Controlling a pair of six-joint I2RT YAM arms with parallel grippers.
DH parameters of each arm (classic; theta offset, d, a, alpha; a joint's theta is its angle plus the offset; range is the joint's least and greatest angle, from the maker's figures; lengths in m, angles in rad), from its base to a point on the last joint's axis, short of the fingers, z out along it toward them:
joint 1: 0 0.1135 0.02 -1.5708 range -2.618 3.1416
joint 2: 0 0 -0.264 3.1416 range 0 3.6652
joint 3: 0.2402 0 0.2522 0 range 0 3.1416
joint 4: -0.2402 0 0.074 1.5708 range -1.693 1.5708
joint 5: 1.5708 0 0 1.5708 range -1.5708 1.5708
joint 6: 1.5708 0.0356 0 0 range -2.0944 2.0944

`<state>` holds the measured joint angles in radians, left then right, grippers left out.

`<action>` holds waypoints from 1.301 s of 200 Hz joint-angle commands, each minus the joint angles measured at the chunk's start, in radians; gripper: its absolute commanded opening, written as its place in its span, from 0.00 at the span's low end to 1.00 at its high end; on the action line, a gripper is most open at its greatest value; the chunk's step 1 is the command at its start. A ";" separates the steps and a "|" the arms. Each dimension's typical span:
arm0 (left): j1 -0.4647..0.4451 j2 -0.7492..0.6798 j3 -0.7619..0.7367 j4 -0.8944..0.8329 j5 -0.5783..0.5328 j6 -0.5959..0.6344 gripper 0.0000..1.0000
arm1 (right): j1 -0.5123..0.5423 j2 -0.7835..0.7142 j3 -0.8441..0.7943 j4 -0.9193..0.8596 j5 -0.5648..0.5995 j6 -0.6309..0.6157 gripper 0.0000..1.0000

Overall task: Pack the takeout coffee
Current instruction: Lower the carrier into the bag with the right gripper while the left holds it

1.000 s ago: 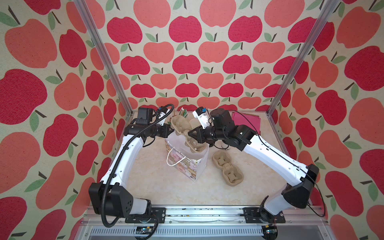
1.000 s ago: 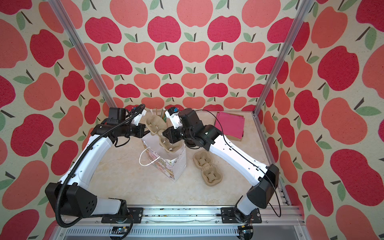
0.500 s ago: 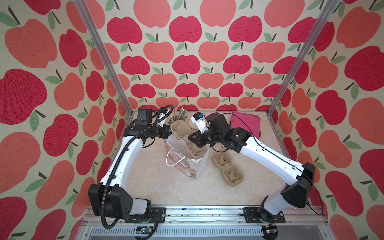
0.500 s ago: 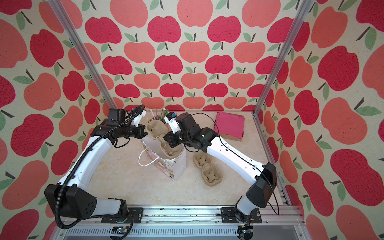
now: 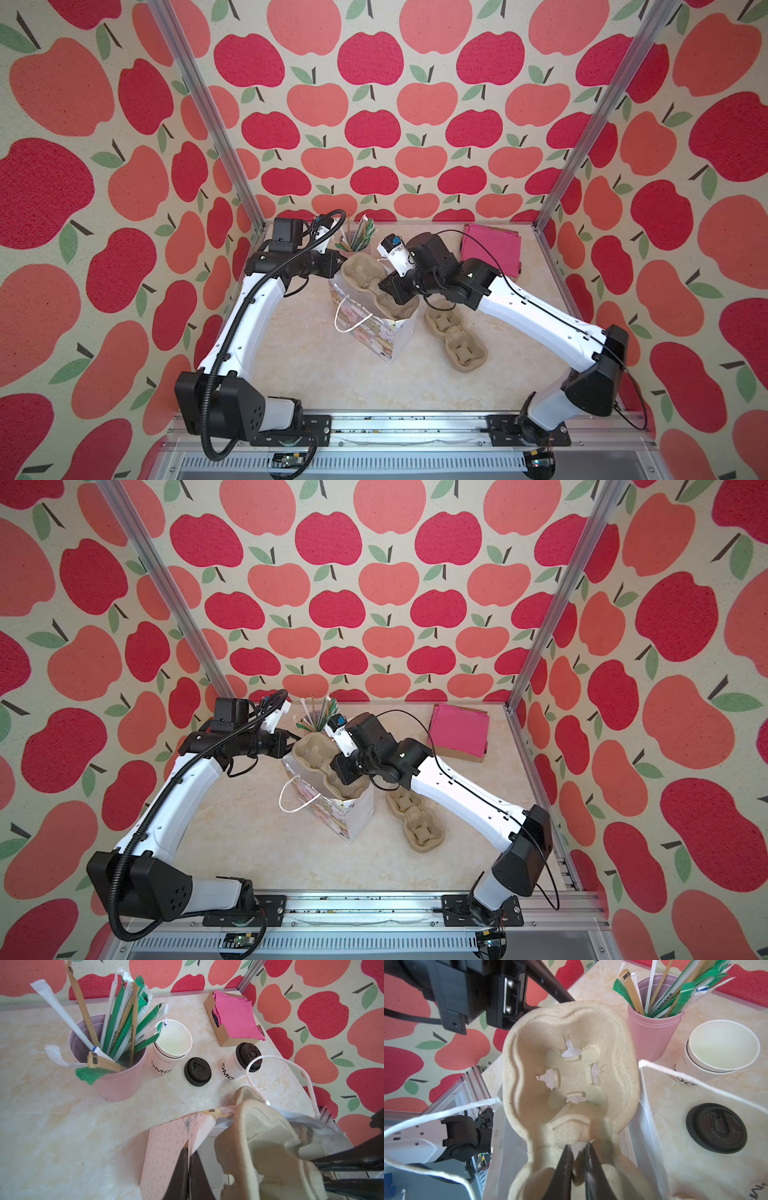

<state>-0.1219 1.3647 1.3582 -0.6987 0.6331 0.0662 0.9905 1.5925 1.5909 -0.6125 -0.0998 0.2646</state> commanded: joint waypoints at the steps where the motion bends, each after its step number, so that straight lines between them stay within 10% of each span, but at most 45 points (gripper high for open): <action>1: 0.008 -0.016 0.009 -0.016 -0.026 0.036 0.08 | 0.017 0.031 0.033 -0.081 0.032 -0.051 0.15; 260: 0.006 -0.029 0.002 0.001 -0.001 0.047 0.08 | 0.062 0.311 0.261 -0.341 0.054 -0.114 0.13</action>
<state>-0.1219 1.3628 1.3582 -0.7052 0.6182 0.0959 1.0416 1.9099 1.8317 -0.8997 -0.0521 0.1761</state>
